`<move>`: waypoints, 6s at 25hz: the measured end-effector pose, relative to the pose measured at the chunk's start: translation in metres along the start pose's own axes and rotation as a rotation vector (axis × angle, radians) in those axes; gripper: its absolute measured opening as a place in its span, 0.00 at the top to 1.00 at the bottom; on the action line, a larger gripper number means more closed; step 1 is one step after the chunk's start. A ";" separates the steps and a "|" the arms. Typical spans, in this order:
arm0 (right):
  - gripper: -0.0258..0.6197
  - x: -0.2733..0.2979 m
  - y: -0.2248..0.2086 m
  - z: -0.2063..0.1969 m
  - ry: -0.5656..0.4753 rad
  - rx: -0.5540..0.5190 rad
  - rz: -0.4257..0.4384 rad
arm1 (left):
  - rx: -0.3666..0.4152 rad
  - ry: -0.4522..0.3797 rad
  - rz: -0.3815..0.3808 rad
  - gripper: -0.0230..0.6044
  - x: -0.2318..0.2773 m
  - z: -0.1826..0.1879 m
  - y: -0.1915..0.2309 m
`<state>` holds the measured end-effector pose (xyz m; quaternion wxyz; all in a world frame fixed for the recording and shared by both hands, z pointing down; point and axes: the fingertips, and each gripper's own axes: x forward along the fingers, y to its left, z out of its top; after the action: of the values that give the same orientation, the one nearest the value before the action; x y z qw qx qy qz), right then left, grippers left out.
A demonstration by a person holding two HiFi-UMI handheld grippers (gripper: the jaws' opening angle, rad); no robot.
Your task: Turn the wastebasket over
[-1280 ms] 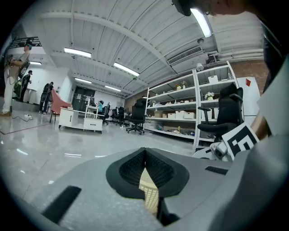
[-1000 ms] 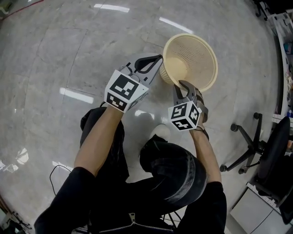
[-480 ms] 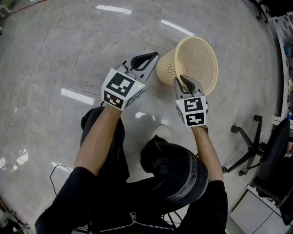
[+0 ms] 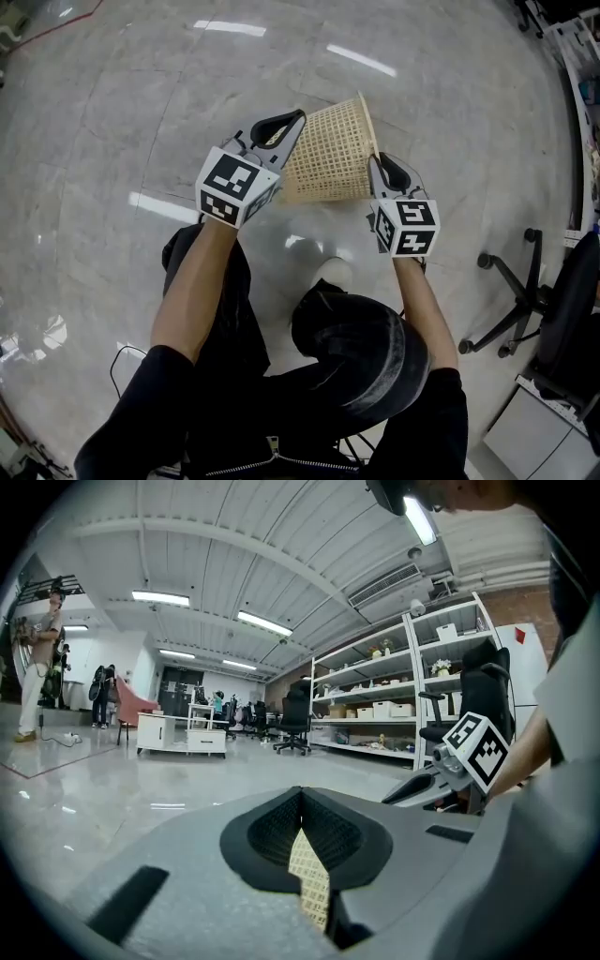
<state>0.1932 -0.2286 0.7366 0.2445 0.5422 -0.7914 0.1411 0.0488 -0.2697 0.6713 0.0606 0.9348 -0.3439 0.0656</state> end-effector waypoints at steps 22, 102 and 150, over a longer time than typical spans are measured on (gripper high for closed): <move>0.87 0.015 -0.049 -0.004 0.144 -0.236 -0.123 | -0.168 0.239 0.217 0.63 -0.015 -0.094 0.051; 0.85 0.042 -0.009 0.037 -0.027 -0.068 0.092 | 0.001 -0.028 -0.011 0.50 0.039 -0.016 -0.020; 0.69 -0.001 -0.013 0.045 0.120 0.182 0.366 | -0.183 0.082 -0.143 0.50 0.022 -0.046 0.008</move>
<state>0.1949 -0.2541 0.6979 0.2115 0.3999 -0.8447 0.2862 0.0565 -0.2821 0.7205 0.1640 0.9440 -0.2782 0.0676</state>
